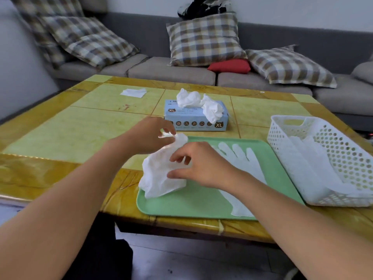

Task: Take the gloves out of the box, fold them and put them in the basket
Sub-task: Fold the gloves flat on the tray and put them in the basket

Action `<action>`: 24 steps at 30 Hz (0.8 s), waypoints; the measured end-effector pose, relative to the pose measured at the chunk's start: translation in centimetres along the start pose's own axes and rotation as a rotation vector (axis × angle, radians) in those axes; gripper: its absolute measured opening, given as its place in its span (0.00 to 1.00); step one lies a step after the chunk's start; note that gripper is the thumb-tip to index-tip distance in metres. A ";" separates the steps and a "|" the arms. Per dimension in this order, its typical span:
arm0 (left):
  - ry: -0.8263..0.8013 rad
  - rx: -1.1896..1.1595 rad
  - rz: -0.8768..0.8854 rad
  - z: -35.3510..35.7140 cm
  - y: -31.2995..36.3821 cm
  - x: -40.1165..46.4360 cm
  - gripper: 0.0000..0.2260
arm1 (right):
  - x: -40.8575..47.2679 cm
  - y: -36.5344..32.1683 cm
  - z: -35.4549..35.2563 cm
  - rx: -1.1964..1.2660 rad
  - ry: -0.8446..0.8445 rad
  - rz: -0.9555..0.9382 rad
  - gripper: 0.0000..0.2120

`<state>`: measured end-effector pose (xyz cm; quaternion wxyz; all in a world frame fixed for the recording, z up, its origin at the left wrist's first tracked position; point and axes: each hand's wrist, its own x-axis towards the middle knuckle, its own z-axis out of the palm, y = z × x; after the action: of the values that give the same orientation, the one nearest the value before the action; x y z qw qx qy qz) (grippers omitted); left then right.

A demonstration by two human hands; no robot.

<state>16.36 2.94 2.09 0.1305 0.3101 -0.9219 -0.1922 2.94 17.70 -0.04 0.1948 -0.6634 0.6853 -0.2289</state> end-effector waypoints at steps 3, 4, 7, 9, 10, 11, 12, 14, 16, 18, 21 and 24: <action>-0.239 -0.020 -0.049 -0.1 -1.2 -1.1 0.16 | 1.6 -0.5 2.8 -0.102 -0.072 0.013 0.12; -0.285 -0.017 -0.051 -0.1 -1.2 -1.3 0.18 | 1.8 -0.1 3.0 -0.079 -0.084 0.022 0.09; -0.388 0.038 -0.071 -0.1 -1.1 -1.2 0.26 | 1.2 1.2 2.1 -0.017 -0.097 -0.015 0.05; -0.465 0.008 -0.103 -0.4 -1.1 -1.1 0.39 | 0.2 2.3 1.4 -0.018 -0.125 -0.031 0.07; -0.506 -0.019 -0.100 -0.7 -1.2 -0.8 0.47 | -0.3 3.0 1.2 -0.003 -0.127 -0.014 0.08; -0.551 -0.022 -0.091 -1.1 -1.2 -0.8 0.55 | -0.7 3.5 0.9 0.042 -0.121 0.006 0.10; -0.592 -0.005 -0.074 -1.1 -1.3 -0.8 0.60 | -1.1 4.0 0.7 0.088 -0.111 0.028 0.11; -0.621 0.087 -0.046 -0.7 -1.2 -1.1 0.65 | -1.5 4.6 0.4 0.162 -0.078 0.046 0.12; -0.575 0.158 -0.022 0.3 -1.1 -1.2 0.64 | -1.6 4.8 0.1 0.214 -0.066 0.054 0.13; -0.494 0.123 -0.007 1.1 -1.3 -1.0 0.59 | -2.1 4.7 -0.3 0.245 -0.107 0.061 0.15; -0.435 0.059 -0.013 1.5 -1.7 -0.6 0.53 | -3.0 4.6 -1.0 0.310 -0.194 0.058 0.18; -0.411 0.055 -0.014 2.1 -1.7 -0.4 0.52 | -4.0 4.6 -2.4 0.452 -0.228 0.093 0.14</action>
<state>16.80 2.51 -0.52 -0.0701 0.2741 -0.9319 -0.2269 -2.03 21.91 -0.88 0.4245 -0.5921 0.6202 -0.2908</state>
